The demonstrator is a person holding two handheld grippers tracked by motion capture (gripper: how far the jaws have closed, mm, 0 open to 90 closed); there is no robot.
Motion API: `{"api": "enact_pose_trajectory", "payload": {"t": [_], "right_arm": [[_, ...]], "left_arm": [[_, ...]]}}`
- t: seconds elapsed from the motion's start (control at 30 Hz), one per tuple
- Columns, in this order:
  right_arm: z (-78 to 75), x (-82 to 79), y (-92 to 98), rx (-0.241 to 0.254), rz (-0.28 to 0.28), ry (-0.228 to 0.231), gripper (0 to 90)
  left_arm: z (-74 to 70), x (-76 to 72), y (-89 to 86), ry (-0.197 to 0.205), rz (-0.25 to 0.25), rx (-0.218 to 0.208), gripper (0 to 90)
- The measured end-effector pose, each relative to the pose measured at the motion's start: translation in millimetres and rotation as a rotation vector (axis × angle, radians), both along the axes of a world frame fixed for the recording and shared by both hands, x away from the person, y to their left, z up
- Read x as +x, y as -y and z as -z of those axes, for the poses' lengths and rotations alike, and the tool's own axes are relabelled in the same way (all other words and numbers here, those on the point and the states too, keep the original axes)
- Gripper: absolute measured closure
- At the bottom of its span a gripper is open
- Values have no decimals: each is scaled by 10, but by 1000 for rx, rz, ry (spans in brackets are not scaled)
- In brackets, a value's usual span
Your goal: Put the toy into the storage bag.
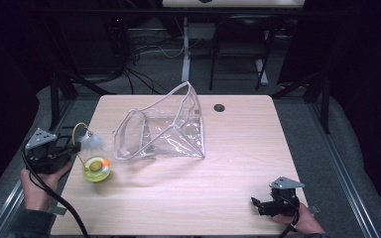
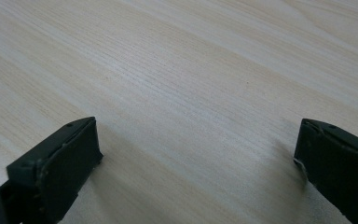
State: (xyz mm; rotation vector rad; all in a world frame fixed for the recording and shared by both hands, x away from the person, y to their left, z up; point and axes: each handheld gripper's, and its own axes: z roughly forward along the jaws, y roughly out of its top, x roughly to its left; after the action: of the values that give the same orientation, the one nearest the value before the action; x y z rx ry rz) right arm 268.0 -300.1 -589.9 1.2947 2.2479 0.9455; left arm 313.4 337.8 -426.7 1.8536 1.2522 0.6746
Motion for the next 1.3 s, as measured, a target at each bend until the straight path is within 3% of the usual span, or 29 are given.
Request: {"api": "enact_pose_trajectory", "payload": {"t": [0.17, 0.43, 0.73, 0.97, 1.13, 1.3], "right_arm": [[0, 0, 0, -1, 0, 0, 0], [0, 0, 0, 0, 0, 0, 0], [0, -1, 0, -1, 1, 0, 0], [0, -1, -1, 0, 1, 0, 0], [-3, 1, 1, -4, -1, -3, 0], [-2, 1, -13, -11, 15, 0, 0]], "left_arm": [[-30, 78, 18, -5, -6, 21, 882], [-90, 185, -36, 11, -22, -5, 882], [-240, 299, -38, 24, -13, 29, 882], [-287, 409, -61, 34, -32, 15, 882], [-343, 472, -39, 43, -41, 53, 882], [-403, 541, -43, 53, -48, 51, 882]]}}
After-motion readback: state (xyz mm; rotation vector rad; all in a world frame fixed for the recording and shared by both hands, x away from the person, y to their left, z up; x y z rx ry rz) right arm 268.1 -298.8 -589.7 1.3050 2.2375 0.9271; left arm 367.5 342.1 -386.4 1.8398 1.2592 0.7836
